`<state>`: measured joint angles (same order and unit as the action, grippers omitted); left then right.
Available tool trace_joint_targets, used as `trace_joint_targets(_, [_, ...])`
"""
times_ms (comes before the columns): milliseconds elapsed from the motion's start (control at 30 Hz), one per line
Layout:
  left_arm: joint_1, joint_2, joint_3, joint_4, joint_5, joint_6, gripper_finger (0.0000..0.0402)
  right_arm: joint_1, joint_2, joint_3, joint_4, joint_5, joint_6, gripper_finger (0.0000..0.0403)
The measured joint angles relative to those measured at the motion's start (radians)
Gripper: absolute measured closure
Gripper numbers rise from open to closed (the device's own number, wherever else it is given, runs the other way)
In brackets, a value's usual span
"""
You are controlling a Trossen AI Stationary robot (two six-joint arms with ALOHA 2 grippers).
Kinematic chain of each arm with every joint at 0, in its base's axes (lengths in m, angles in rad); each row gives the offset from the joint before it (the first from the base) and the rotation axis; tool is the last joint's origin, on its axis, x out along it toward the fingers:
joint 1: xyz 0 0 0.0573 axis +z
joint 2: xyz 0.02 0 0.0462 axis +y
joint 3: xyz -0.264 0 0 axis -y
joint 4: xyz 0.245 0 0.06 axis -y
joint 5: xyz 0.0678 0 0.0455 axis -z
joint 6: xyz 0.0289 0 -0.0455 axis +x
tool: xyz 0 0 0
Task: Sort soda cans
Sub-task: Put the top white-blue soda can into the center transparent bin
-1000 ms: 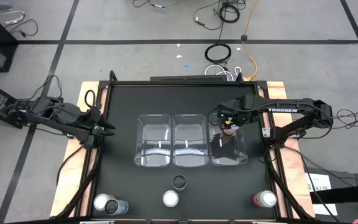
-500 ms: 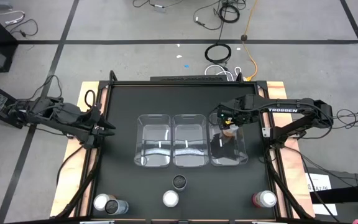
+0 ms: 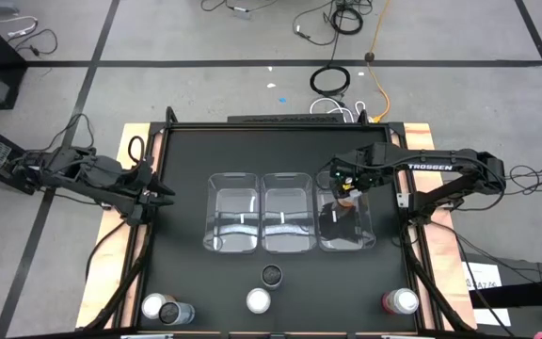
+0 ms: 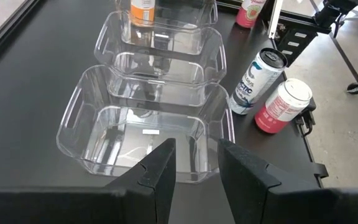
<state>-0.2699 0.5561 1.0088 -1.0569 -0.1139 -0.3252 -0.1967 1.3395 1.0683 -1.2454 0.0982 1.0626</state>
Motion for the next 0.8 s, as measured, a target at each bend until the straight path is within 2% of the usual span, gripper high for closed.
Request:
trace_joint_targets(333, [0.0, 0.0, 0.0, 0.0, 0.0, -0.002, 0.0273, 0.0, -0.093, 0.0, -0.002, 0.006, 0.047, 0.0053])
trace_joint_targets(600, [0.0, 0.0, 0.0, 0.0, 0.0, -0.001, 0.0273, 0.007, -0.236, 0.0, -0.001, 0.0, 0.134, 0.0053])
trace_joint_targets(800, [0.0, 0.0, 0.0, 0.0, 0.0, -0.001, 0.0273, 0.059, -0.336, 0.0, 0.03, 0.007, 0.197, 0.0053])
